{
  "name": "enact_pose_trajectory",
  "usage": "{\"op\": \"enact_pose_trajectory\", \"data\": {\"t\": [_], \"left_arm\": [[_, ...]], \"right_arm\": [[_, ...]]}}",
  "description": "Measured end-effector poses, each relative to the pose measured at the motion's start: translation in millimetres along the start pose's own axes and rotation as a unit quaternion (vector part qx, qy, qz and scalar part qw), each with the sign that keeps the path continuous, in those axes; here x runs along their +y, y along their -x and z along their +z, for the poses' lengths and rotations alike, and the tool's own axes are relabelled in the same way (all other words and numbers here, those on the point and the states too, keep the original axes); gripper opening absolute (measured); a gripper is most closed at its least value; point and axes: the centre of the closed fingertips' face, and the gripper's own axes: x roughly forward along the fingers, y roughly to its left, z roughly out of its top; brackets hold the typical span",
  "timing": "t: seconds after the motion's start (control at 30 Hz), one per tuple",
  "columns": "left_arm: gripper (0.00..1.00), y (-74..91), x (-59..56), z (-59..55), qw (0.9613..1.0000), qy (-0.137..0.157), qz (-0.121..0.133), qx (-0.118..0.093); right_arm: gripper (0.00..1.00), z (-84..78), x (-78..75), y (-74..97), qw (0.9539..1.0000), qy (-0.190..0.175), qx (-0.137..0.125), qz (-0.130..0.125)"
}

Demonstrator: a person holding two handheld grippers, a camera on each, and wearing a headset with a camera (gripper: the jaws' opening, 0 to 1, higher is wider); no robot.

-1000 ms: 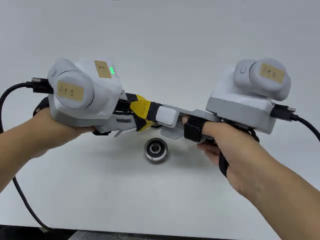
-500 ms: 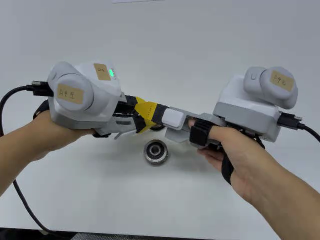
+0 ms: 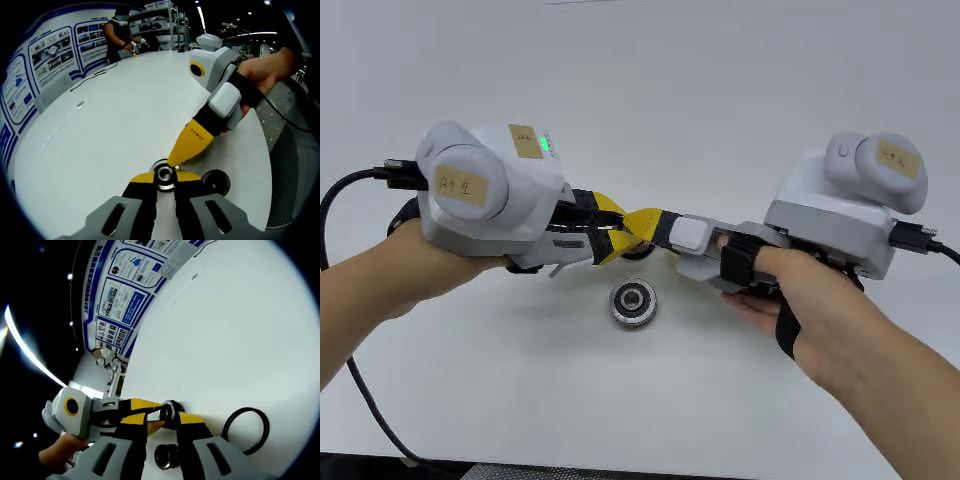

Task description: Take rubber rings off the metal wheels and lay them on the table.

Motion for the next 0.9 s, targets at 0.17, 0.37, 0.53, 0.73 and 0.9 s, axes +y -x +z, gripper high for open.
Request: {"op": "enact_pose_trajectory", "data": {"t": [0.17, 0.37, 0.53, 0.73, 0.9], "left_arm": [[0.12, 0.1, 0.0, -0.1, 1.0, 0.0, -0.001, 0.0], [0.12, 0.1, -0.1, -0.3, 1.0, 0.0, -0.001, -0.001], [0.12, 0.1, 0.0, -0.4, 1.0, 0.001, -0.001, -0.001], [0.12, 0.1, 0.0, -0.3, 1.0, 0.001, -0.001, -0.001], [0.12, 0.2, -0.1, -0.3, 1.0, 0.0, -0.001, -0.001]], "right_arm": [[0.16, 0.1, -6.6, -2.1, 1.0, 0.001, 0.005, -0.006], [0.08, 0.8, -12.9, -3.2, 0.9998, 0.009, 0.007, -0.014], [0.05, 0.4, -15.1, -3.1, 0.9998, 0.009, 0.009, -0.015], [0.02, 0.6, -13.7, -1.4, 0.9998, 0.007, 0.012, -0.014], [0.02, 0.7, -13.9, -1.0, 0.9998, 0.004, 0.012, -0.018]]}}
